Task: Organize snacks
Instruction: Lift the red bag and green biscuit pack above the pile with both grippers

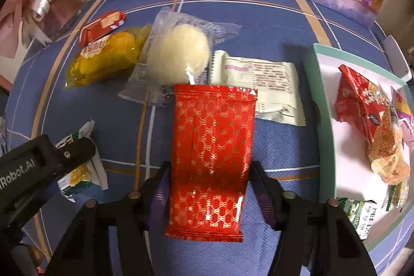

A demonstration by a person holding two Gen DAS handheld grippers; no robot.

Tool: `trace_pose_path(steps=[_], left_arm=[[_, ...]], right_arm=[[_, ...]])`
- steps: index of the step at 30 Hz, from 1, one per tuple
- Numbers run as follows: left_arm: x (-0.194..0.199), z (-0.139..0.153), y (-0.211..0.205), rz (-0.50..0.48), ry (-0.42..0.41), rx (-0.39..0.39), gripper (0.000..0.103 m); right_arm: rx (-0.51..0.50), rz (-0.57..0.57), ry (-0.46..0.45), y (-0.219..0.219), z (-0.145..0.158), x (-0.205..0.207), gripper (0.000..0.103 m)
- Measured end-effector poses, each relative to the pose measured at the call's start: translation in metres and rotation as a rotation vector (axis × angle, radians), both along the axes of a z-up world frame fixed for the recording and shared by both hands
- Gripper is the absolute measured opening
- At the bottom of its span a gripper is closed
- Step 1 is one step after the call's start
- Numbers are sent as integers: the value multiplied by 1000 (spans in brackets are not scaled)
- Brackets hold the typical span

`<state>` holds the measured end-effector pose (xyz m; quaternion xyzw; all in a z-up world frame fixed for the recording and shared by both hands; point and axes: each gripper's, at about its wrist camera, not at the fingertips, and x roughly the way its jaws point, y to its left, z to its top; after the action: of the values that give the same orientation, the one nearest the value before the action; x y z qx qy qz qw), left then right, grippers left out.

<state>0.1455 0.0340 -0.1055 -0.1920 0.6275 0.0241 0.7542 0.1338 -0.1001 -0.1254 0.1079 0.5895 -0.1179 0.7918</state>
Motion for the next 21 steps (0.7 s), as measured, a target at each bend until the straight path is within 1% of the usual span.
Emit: trace_pose_path(steps=[1, 3, 10, 16, 21], left_arm=[[0, 1, 0, 1, 0, -1, 63], [-1, 1, 0, 1, 0, -1, 63], [-2, 10, 4, -8, -26, -17, 63], [-3, 30, 3, -17, -87, -29, 63], [-5, 53, 2, -28, -154, -42, 63]], right_arm=[[10, -10, 0, -4, 1, -1, 51], [34, -25, -2, -11, 2, -2, 49], [84, -46, -11, -26, 9, -6, 49], [100, -72, -54, -42, 28, -13, 49], [98, -82, -99, -50, 51, -24, 49]])
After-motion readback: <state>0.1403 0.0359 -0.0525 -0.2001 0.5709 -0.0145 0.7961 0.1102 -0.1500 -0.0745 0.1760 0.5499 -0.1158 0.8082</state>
